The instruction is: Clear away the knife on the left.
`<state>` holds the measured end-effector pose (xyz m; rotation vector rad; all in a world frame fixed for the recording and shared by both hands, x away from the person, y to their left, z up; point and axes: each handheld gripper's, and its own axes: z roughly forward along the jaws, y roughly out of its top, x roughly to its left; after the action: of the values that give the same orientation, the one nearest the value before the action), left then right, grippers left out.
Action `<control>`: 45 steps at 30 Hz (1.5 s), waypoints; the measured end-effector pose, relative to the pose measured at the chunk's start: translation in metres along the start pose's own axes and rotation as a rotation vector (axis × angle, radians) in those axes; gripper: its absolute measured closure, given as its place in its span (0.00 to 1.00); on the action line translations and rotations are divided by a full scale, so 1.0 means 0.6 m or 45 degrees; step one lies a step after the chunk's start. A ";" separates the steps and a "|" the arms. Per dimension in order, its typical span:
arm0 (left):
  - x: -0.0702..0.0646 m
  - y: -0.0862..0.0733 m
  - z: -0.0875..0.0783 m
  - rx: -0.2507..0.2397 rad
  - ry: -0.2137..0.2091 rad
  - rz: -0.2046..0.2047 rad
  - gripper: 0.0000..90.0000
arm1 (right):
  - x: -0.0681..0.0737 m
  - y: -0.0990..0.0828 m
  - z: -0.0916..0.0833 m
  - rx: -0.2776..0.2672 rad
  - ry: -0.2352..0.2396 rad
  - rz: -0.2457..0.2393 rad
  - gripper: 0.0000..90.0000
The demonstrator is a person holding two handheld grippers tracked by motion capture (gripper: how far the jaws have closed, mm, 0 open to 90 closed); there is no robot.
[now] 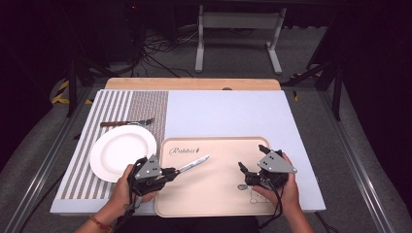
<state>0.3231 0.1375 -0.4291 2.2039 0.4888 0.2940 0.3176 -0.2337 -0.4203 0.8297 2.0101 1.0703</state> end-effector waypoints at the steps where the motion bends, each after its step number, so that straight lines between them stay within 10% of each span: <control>1: -0.004 0.000 0.004 0.001 -0.008 0.001 0.86 | 0.000 0.000 0.000 0.002 0.001 -0.001 0.16; 18: -0.026 -0.012 0.037 0.070 -0.027 -0.084 0.85 | 0.002 -0.001 0.004 0.021 -0.015 -0.014 0.16; 24: -0.032 -0.016 0.046 0.094 -0.064 -0.087 0.84 | 0.003 -0.002 0.004 0.027 -0.015 -0.023 0.17; 26: -0.030 -0.015 0.046 0.091 -0.160 -0.123 0.73 | 0.002 -0.002 0.004 0.027 -0.014 -0.020 0.17; 29: -0.030 -0.012 0.040 0.061 -0.179 -0.102 0.68 | 0.001 -0.003 0.004 0.024 -0.012 -0.017 0.17; 33: -0.025 -0.003 0.030 0.014 -0.156 -0.031 0.86 | 0.000 -0.003 0.003 0.022 -0.016 -0.015 0.17; 35: -0.022 0.004 0.038 0.054 -0.190 0.057 1.00 | 0.001 -0.003 0.001 0.019 -0.020 -0.009 0.17; 45: -0.024 0.022 0.073 0.147 -0.244 0.192 1.00 | -0.002 -0.005 0.003 0.020 -0.010 0.009 0.17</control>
<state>0.3293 0.0934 -0.4468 2.3573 0.2400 0.1340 0.3191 -0.2355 -0.4233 0.8479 2.0129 1.0552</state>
